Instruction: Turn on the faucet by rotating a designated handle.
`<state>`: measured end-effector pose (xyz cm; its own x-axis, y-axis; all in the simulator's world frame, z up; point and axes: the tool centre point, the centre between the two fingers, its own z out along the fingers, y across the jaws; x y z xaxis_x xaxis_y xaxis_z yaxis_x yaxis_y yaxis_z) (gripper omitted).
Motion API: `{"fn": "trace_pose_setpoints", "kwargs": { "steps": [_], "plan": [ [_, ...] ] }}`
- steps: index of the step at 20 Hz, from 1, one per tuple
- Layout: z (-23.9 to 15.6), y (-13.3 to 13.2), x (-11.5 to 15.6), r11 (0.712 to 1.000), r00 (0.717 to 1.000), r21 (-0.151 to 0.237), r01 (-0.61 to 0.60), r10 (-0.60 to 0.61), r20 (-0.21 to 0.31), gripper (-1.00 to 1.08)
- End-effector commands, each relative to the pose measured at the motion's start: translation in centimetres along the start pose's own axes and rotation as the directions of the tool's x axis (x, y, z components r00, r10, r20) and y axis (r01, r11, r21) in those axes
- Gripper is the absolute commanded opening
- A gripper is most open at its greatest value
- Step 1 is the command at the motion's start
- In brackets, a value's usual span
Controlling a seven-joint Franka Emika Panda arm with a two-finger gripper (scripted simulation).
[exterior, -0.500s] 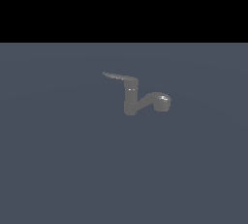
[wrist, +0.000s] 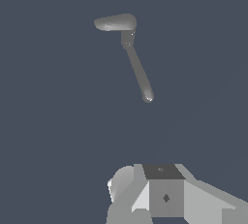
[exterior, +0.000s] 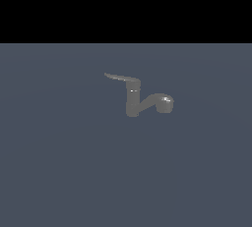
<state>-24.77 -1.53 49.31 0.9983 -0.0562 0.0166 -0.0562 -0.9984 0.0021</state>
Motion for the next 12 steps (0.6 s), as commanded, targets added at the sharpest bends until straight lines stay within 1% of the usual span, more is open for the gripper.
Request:
{"fn": "trace_pose_setpoints", "kwargs": {
  "steps": [1,6,12],
  "plan": [
    [-0.2,0.2,0.0,1.000,1.000,0.003,-0.010,0.010,-0.009,-1.00],
    [-0.1,0.1,0.2,1.000,1.000,0.005,-0.012,0.012,-0.006,-1.00],
    [0.2,-0.2,1.7,0.998,0.999,0.026,-0.052,0.052,-0.002,-1.00]
  ]
}}
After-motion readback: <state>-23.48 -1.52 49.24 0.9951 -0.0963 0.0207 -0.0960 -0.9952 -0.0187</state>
